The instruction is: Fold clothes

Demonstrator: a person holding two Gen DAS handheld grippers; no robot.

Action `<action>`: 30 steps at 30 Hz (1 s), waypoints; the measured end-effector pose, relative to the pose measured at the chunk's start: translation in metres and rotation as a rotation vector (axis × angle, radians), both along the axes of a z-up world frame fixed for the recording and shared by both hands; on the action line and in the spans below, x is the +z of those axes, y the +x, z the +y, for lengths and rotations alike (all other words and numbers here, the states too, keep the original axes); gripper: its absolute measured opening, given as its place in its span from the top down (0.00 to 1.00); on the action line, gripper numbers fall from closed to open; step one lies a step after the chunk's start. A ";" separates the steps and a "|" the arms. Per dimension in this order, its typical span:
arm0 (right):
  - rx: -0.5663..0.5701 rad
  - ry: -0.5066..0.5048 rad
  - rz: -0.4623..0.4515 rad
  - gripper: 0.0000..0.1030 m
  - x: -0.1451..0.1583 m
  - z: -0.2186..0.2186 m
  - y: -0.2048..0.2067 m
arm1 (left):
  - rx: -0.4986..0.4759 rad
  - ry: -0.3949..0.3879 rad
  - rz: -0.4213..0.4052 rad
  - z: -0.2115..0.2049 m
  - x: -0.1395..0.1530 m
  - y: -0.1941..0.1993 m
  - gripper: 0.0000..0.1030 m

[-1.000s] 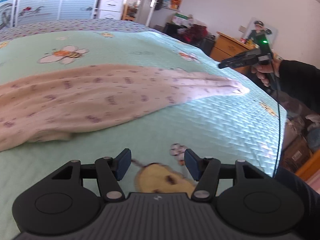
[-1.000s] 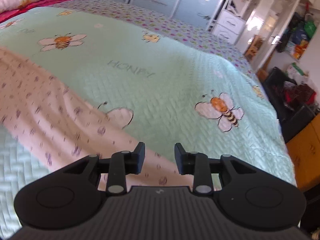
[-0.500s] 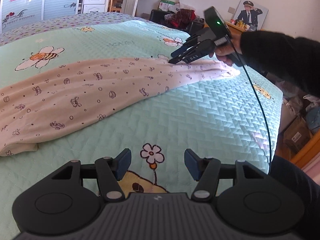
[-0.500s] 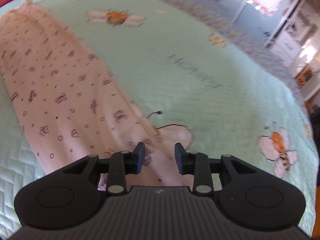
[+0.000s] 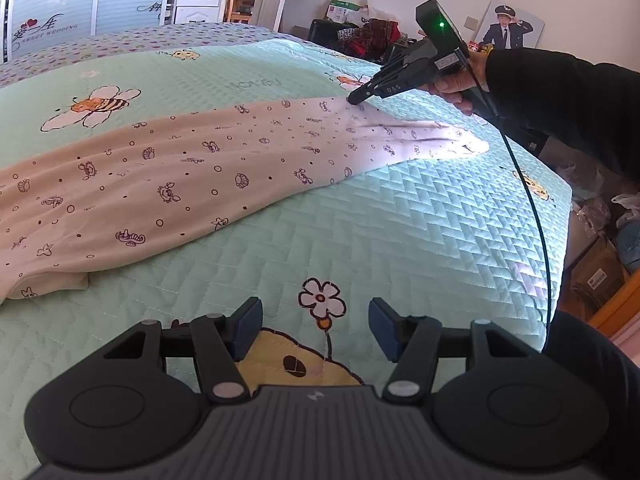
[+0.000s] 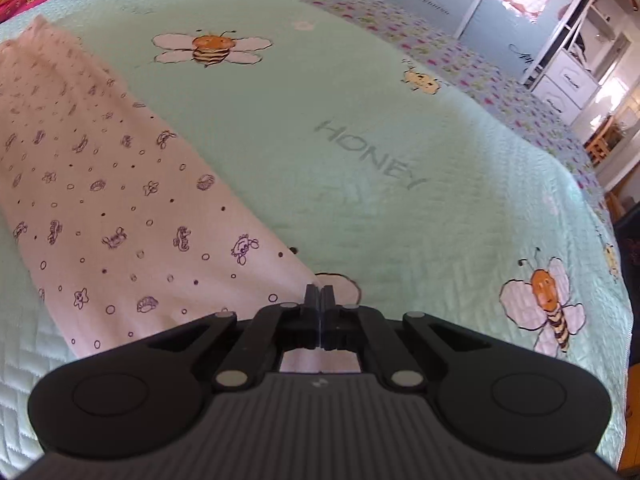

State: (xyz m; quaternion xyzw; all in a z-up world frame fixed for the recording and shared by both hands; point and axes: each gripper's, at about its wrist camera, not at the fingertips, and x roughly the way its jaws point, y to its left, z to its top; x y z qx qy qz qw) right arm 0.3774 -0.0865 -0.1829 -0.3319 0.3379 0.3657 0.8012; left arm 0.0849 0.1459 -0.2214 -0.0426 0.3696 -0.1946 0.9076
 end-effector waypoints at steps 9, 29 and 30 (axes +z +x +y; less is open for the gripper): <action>-0.121 0.020 -0.115 0.68 0.004 -0.028 -0.009 | -0.013 0.018 0.001 -0.002 0.004 -0.003 0.40; -0.789 0.533 -0.073 0.49 -0.006 -0.266 -0.065 | -0.106 0.087 -0.004 -0.059 0.023 -0.002 0.40; -0.807 0.573 -0.070 0.49 -0.009 -0.266 -0.072 | -0.106 0.090 -0.002 -0.059 0.023 -0.002 0.40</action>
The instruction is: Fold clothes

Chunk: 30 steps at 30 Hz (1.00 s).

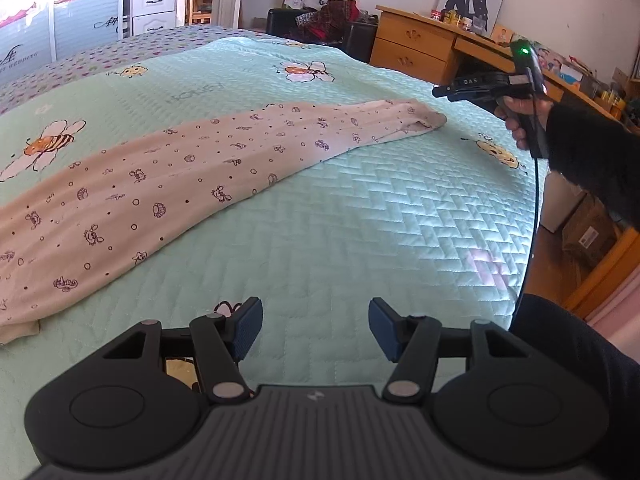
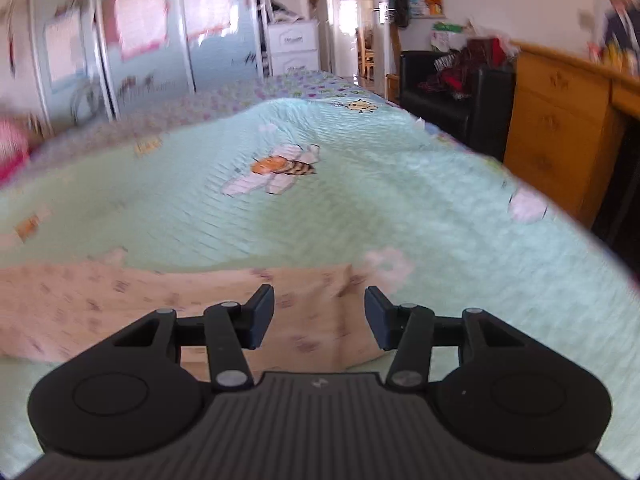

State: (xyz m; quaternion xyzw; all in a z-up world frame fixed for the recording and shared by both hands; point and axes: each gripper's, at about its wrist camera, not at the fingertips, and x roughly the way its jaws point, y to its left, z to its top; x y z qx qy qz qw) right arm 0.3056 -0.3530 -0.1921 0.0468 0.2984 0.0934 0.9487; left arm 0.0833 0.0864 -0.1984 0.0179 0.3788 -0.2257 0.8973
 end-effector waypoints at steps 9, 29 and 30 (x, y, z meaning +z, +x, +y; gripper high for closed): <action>-0.141 0.164 0.004 0.49 -0.032 -0.015 -0.021 | -0.035 0.023 0.010 -0.017 0.002 -0.002 0.40; -0.492 0.695 -0.158 0.82 -0.096 -0.003 -0.042 | -0.082 0.128 0.028 -0.049 0.009 -0.012 0.40; -0.497 0.704 -0.157 0.85 -0.097 -0.005 -0.042 | -0.082 0.129 0.029 -0.050 0.009 -0.012 0.40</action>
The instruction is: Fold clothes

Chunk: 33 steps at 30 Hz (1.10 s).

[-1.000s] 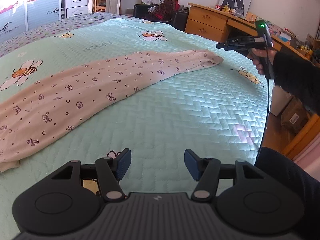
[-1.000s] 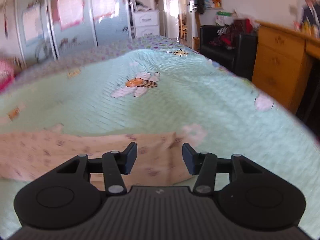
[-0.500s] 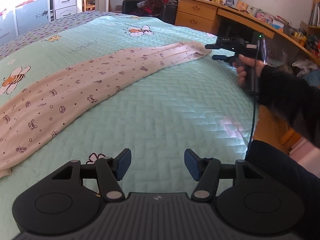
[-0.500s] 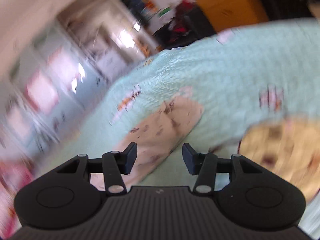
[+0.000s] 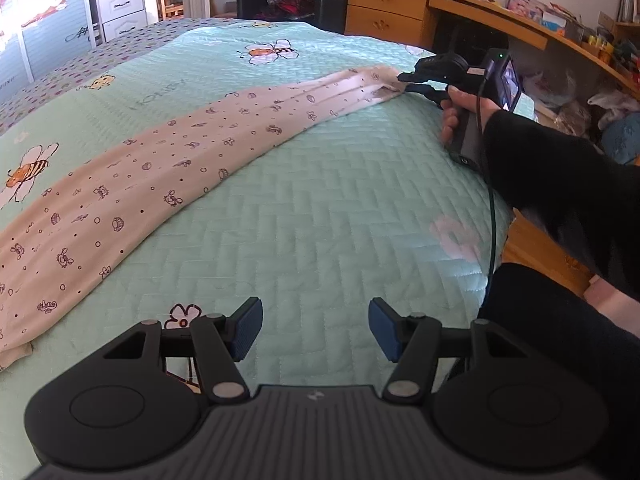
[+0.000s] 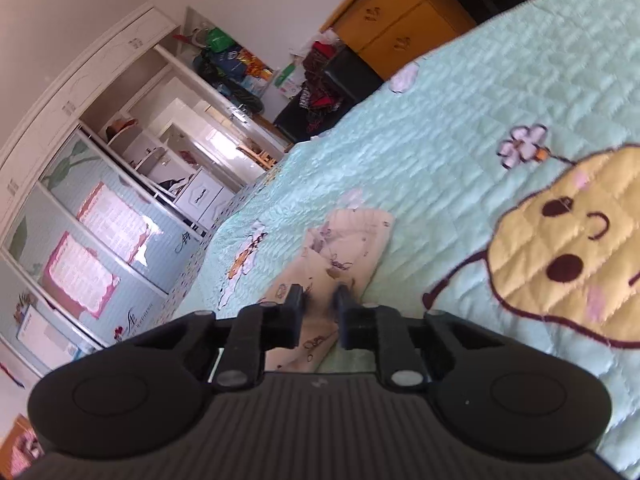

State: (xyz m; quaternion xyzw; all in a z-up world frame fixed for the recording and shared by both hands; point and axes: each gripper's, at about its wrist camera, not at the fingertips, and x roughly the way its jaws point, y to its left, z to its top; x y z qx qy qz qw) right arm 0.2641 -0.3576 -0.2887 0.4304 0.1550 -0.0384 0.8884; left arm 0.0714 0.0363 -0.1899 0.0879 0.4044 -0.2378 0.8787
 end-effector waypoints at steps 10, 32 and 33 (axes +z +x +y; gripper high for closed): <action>-0.010 -0.077 -0.043 0.98 0.032 -0.023 0.000 | 0.011 0.019 -0.007 0.005 0.000 0.000 0.40; 0.426 -0.491 0.159 0.69 0.041 -0.019 0.073 | 0.009 0.038 0.006 0.007 -0.006 0.006 0.40; 0.439 -0.530 0.161 0.69 0.040 -0.012 0.073 | 0.012 0.039 0.008 0.007 -0.006 0.007 0.40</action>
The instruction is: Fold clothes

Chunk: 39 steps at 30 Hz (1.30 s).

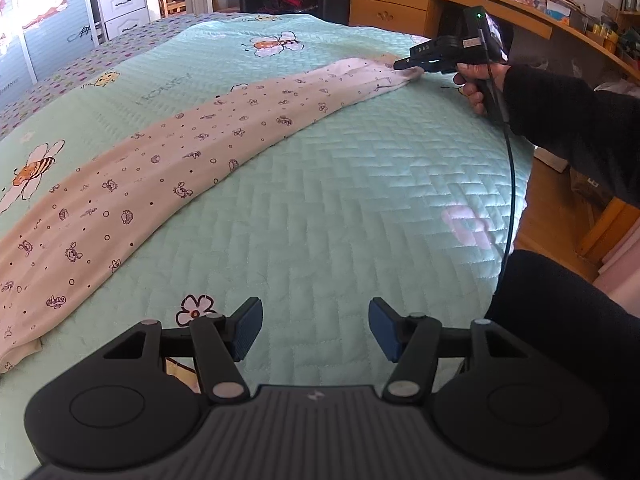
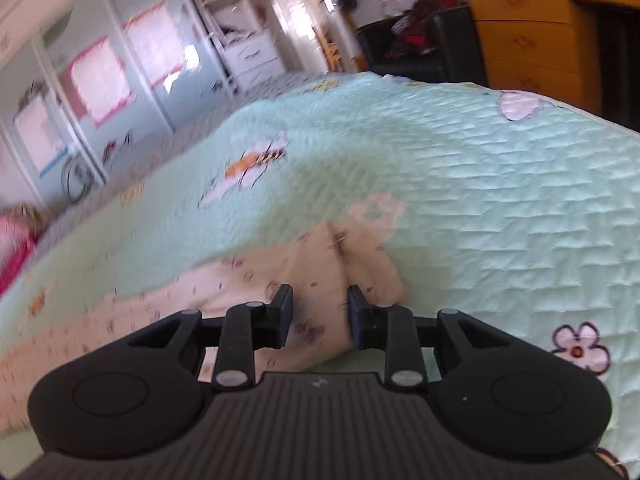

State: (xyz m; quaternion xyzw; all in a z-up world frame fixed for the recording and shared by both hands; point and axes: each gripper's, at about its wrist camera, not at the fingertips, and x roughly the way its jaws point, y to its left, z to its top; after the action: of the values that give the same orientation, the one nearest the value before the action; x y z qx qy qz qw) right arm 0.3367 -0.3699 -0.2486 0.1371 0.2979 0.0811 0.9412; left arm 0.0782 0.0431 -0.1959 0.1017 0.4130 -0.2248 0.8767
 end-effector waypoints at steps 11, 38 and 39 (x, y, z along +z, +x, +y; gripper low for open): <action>0.102 -0.669 -0.244 0.69 -0.005 0.104 -0.039 | -0.018 0.026 0.006 -0.008 -0.003 -0.003 0.40; 0.016 0.333 0.008 0.98 -0.006 -0.030 0.027 | -0.039 0.068 0.018 -0.015 -0.010 -0.007 0.40; 0.011 0.283 -0.015 0.98 0.003 -0.027 0.027 | -0.039 0.069 0.016 -0.015 -0.009 -0.008 0.40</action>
State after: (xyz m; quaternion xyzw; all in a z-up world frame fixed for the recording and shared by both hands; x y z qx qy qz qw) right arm 0.3640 -0.3973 -0.2459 0.2661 0.2770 0.1284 0.9143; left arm 0.0705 0.0280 -0.2054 0.1379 0.4254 -0.2281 0.8649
